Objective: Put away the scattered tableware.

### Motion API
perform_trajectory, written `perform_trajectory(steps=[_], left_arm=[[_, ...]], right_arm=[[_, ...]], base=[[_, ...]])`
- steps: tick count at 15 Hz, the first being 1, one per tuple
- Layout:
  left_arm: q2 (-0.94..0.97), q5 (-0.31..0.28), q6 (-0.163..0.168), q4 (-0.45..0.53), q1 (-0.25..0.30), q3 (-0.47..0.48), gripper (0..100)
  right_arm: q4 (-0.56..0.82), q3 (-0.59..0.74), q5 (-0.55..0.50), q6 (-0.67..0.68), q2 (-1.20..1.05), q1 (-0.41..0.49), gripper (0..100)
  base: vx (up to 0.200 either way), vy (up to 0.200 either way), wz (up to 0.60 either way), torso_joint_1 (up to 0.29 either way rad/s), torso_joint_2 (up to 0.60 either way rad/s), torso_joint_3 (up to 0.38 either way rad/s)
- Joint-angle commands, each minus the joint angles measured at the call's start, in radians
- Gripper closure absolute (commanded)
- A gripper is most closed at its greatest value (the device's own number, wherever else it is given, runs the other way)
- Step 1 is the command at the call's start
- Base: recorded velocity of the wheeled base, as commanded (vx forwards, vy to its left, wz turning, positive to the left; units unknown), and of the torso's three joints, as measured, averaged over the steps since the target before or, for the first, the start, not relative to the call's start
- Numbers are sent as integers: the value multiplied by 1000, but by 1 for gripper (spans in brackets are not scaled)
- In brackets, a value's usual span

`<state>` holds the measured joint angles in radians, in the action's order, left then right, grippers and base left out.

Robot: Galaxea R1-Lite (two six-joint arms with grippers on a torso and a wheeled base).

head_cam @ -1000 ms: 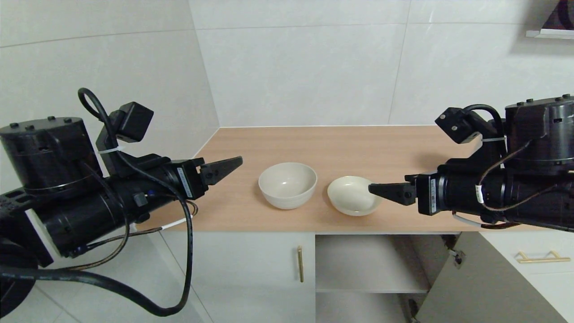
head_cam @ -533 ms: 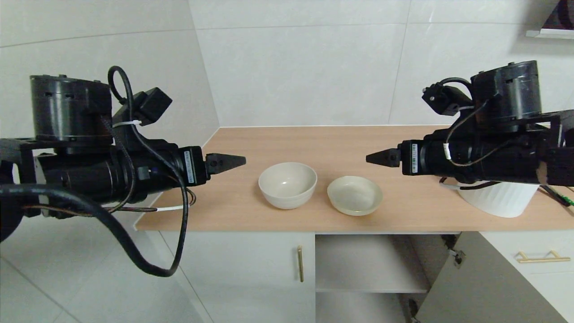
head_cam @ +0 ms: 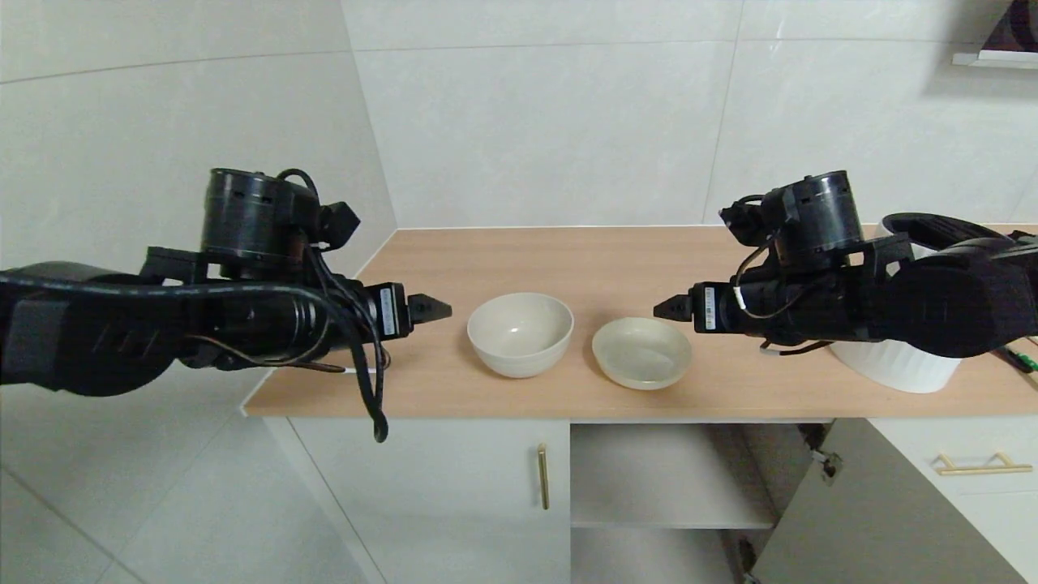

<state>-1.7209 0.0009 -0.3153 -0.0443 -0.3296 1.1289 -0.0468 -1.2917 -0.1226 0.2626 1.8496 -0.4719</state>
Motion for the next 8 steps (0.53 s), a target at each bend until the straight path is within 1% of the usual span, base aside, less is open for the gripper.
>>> perform_trajectory(steps=[1,2,3,4,6,7,8], left_arm=[[-75,24,-7,46,-19,38,0],[-100,24,-47,81,-40,66,0],[-131,28,-99,81,-60,88,0],[-161,34,-142,80,-72,109,0],[-207,53,-189,78,-88,144,0],[-229,70,-219,78,-91,163,0],[-244,85,-234,76,-91,178,0]], right_arm=[[-2,-6,-2,0,45,-1,0],[-4,-11,-3,1,53,-1,0],[-4,-12,-3,6,59,1,0],[-5,-11,-3,9,60,-1,0],[-5,-11,-3,10,60,1,0],[-5,-9,-3,10,60,1,0],[-7,-11,-3,10,59,1,0]], base=[[0,0,0,0,0,0],[0,0,0,0,0,0],[0,0,0,0,0,0],[0,0,0,0,0,0],[0,0,0,0,0,0],[0,0,0,0,0,0],[0,0,0,0,0,0]])
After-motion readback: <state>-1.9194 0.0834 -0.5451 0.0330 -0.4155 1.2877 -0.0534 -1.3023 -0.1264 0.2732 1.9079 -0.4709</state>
